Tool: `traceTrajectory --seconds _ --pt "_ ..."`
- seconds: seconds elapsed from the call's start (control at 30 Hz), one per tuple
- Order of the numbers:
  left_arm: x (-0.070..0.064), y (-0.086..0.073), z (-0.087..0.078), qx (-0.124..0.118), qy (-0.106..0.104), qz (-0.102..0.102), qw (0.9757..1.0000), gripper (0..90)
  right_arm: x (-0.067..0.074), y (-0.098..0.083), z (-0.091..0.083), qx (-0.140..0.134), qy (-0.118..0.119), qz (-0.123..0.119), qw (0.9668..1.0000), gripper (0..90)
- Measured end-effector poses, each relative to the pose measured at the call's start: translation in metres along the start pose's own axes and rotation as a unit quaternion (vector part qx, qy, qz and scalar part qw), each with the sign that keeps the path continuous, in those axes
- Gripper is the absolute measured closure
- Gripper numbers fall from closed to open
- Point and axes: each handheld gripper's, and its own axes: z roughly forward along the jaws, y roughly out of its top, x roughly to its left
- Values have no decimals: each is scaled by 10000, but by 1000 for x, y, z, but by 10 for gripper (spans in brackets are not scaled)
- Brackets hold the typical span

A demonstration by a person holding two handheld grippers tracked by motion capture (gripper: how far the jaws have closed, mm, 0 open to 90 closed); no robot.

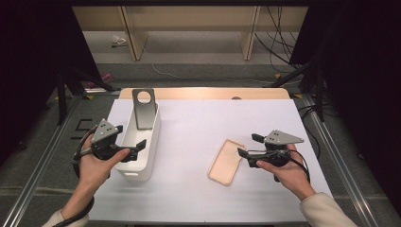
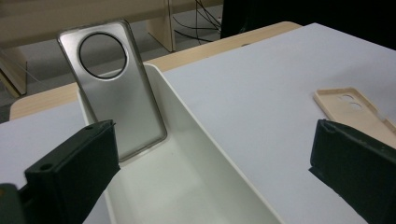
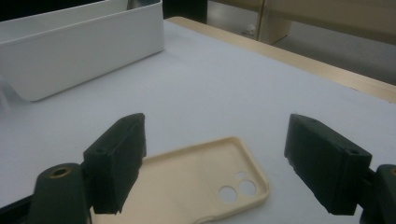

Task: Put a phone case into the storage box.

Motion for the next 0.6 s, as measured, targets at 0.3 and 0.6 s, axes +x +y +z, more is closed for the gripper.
traceTrajectory --seconds 0.3,0.6 --pt "-8 -7 -1 -22 -110 12 9999 7 -1 -1 -2 -13 -12 3 10000 215" --pt "-16 -12 4 35 -210 57 9998 20 6 -3 3 164 67 -54 9998 260"
